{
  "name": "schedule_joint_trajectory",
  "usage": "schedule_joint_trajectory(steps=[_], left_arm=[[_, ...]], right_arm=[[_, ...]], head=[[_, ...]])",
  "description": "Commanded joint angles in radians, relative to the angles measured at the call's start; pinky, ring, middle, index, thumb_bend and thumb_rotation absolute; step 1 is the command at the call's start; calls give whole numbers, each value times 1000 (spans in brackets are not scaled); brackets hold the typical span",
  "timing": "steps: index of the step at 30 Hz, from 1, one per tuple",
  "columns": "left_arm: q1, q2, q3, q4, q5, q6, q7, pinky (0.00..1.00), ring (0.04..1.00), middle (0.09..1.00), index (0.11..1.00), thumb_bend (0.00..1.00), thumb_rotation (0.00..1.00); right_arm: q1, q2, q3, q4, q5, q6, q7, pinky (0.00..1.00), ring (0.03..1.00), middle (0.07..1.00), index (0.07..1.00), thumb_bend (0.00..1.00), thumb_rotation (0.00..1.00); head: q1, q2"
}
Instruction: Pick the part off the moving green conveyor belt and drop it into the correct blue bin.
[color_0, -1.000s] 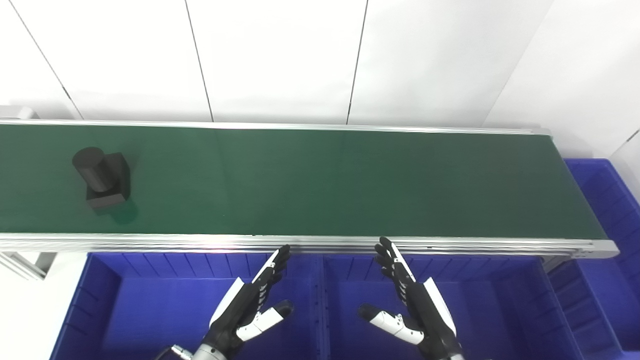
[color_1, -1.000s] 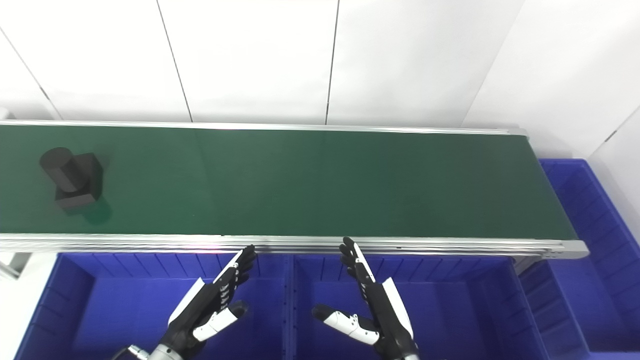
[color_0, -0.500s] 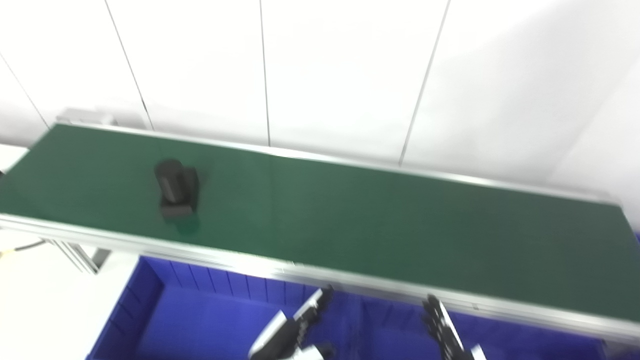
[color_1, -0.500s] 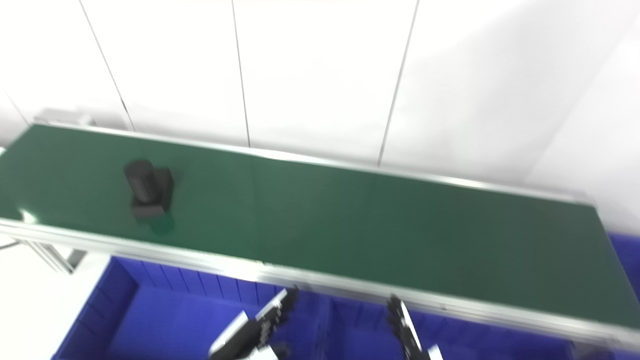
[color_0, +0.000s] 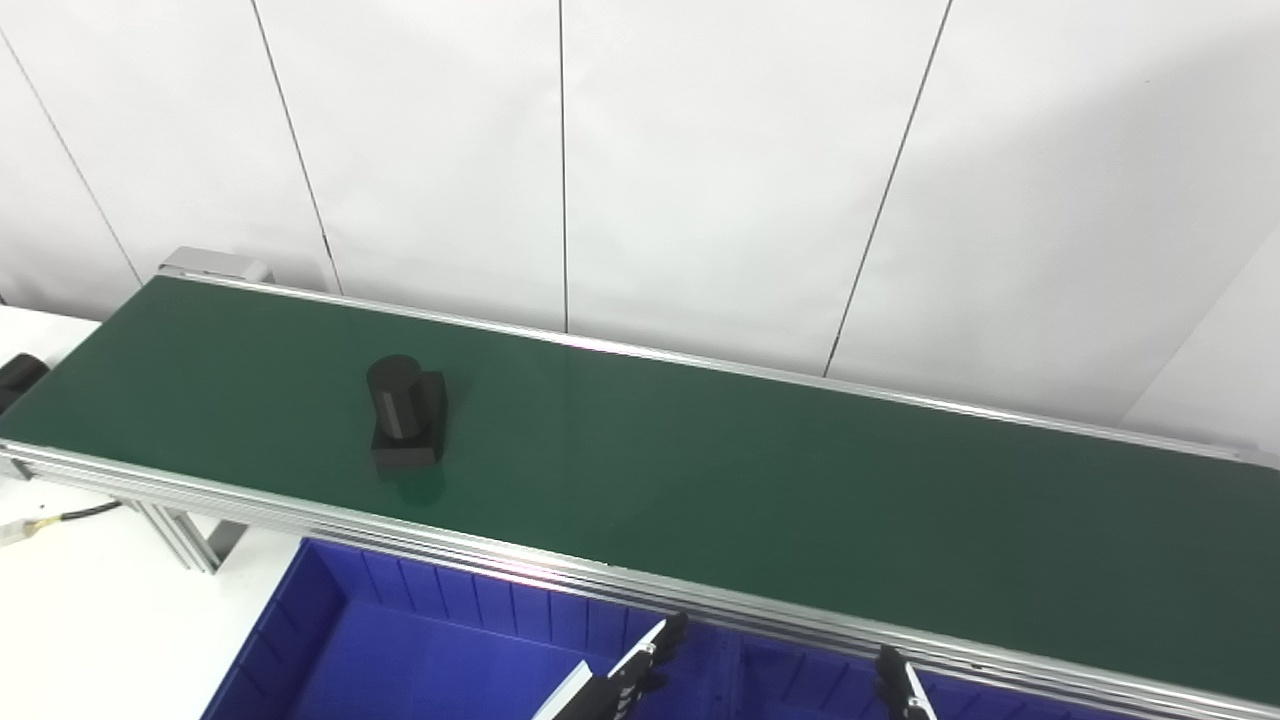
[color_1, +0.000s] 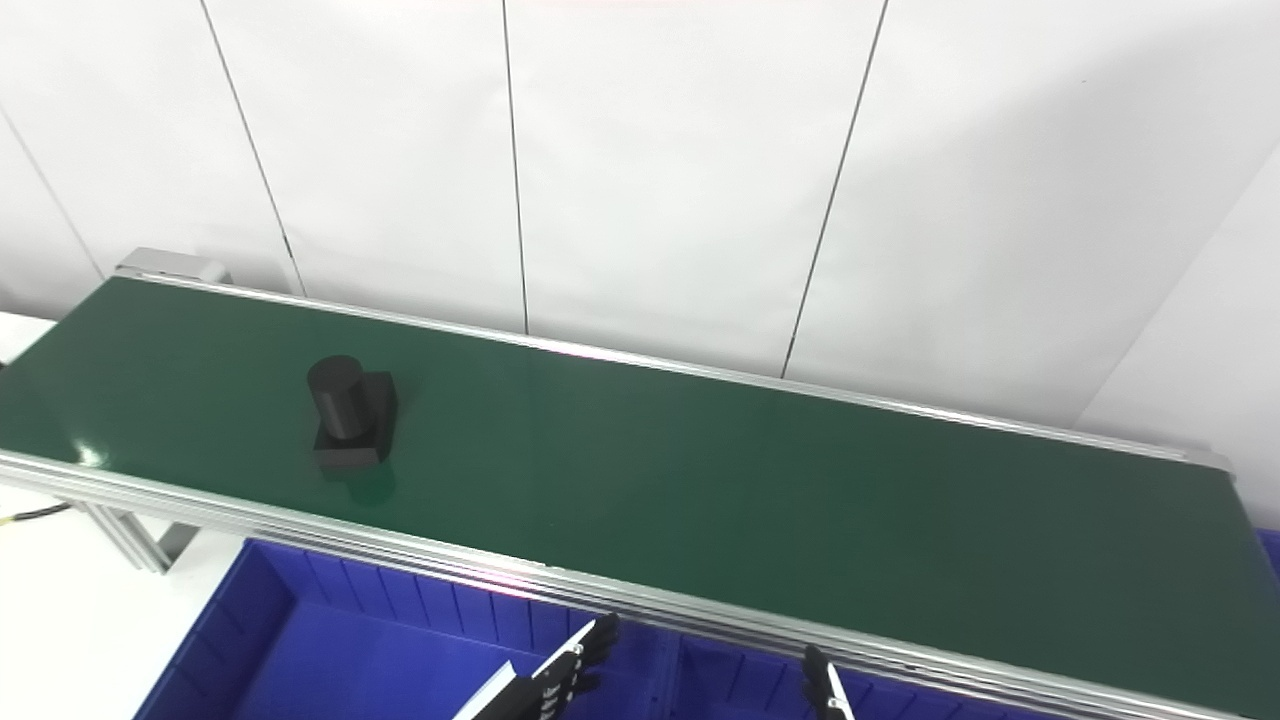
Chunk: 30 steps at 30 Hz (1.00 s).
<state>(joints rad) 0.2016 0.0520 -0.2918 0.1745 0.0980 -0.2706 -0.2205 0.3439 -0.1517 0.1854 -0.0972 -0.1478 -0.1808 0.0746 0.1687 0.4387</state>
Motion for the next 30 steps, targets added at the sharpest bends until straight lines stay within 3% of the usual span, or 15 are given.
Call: schedule_joint_trajectory(steps=[1,10,25,30], left_arm=[[-13,-15,0,-14,7,-42,14,940,999,1000,997,795,691],[-17,-22,-2,17,17,-79,28,917,990,1000,982,797,673],[-22,-36,-7,21,32,-73,37,915,990,1000,982,815,669],[-24,-46,-8,26,54,-65,46,903,990,1000,984,832,679]], right_arm=[[-8,-2,-7,-8,6,-73,-1,1000,980,983,1000,685,579],[-9,3,-19,16,24,-109,-2,1000,994,991,1000,674,550],[-13,14,-48,31,46,-187,-16,950,963,972,1000,674,533],[-11,21,-70,12,39,-237,-33,992,986,985,1000,673,525]], head=[[1,-1],[11,-32],[29,-21],[32,-17]])
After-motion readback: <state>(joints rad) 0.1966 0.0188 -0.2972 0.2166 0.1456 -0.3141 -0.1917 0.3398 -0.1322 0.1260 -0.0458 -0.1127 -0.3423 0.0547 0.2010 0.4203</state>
